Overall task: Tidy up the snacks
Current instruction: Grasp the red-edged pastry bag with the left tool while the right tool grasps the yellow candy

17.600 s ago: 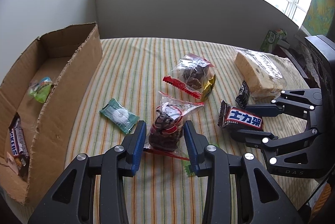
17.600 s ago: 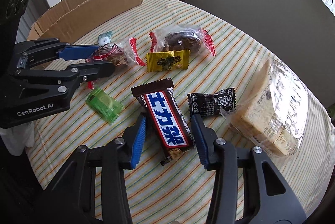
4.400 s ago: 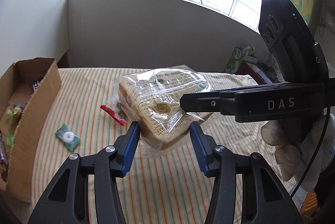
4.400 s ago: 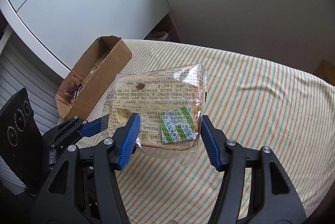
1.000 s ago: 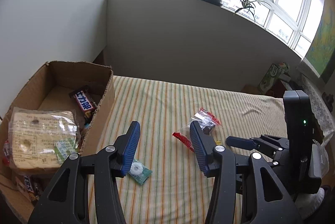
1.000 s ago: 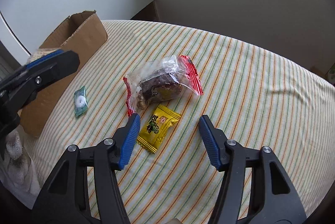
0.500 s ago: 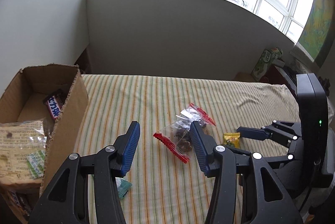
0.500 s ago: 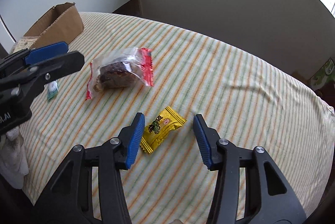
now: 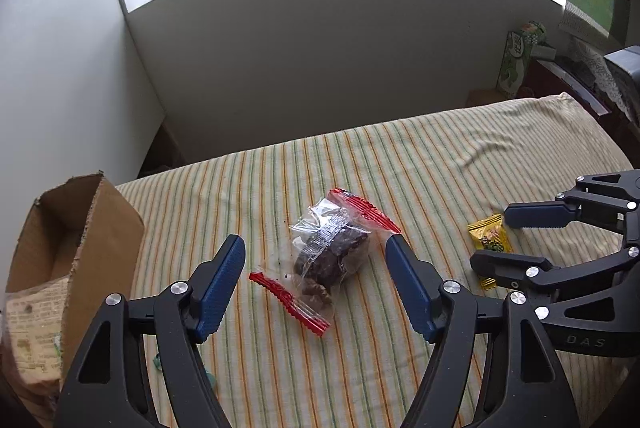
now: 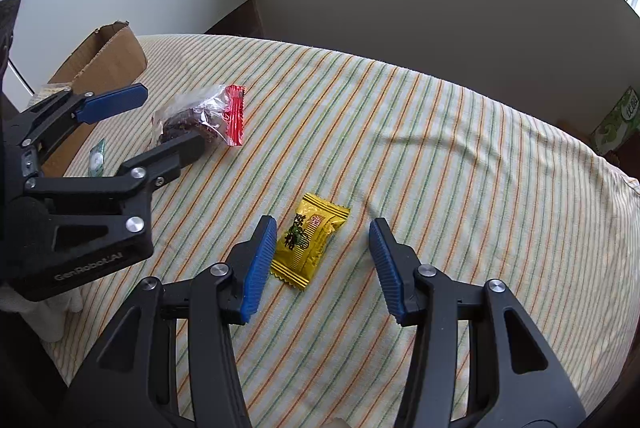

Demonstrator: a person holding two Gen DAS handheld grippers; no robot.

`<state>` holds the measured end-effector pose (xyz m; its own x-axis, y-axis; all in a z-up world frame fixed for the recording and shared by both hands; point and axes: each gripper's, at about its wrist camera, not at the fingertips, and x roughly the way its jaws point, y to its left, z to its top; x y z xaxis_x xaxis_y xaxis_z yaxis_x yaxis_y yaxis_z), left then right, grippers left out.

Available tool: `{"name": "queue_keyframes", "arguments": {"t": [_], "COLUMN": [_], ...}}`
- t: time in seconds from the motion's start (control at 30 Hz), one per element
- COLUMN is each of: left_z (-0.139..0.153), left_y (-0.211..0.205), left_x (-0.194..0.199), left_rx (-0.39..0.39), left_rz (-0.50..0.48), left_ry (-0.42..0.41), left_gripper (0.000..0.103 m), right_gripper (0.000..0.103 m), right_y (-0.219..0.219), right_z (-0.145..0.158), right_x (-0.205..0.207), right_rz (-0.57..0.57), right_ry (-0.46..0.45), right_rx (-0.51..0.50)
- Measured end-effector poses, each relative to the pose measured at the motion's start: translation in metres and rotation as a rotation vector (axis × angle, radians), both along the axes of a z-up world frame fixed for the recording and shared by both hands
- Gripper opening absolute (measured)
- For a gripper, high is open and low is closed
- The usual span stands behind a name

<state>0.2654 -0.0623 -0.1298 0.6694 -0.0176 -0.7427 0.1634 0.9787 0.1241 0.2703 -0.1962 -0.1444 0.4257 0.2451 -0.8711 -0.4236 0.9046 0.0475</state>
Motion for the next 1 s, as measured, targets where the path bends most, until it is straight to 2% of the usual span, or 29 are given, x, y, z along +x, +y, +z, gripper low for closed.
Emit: {"name": "queue_keyframes", "arguments": {"t": [0.1, 0.2, 0.27, 0.3, 0.47, 0.57, 0.63, 0.87, 1.0], "left_z": [-0.008, -0.012, -0.013, -0.013, -0.013, -0.013, -0.012, -0.008, 0.002], "left_y": [-0.002, -0.005, -0.005, -0.005, 0.003, 0.005, 0.004, 0.011, 0.02], "left_x": [0.008, 0.012, 0.013, 0.013, 0.014, 0.012, 0.009, -0.009, -0.023], "left_rx": [0.034, 0.023, 0.018, 0.017, -0.023, -0.019, -0.016, -0.03, -0.054], "left_rz": [0.017, 0.01, 0.007, 0.011, 0.059, 0.078, 0.08, 0.078, 0.082], "left_ry": [0.019, 0.033, 0.039, 0.044, 0.049, 0.048, 0.046, 0.036, 0.01], "left_gripper": [0.073, 0.072, 0.064, 0.055, 0.048, 0.044, 0.042, 0.04, 0.039], "right_gripper": [0.05, 0.05, 0.05, 0.05, 0.049, 0.037, 0.023, 0.02, 0.015], "right_y": [-0.004, -0.002, -0.003, 0.0, 0.001, 0.002, 0.001, -0.001, -0.003], "right_z": [0.001, 0.0, -0.001, -0.002, -0.003, -0.004, -0.003, -0.001, 0.005], "right_x": [-0.002, 0.0, -0.002, -0.002, -0.007, -0.01, -0.013, -0.02, -0.026], "right_rz": [0.006, 0.01, 0.012, 0.011, 0.001, 0.006, 0.006, -0.013, -0.034], "right_ry": [-0.003, -0.007, -0.01, -0.011, -0.015, -0.022, -0.016, 0.002, 0.002], "right_rx": [0.004, 0.001, -0.003, -0.005, -0.01, -0.024, -0.021, -0.012, -0.003]}}
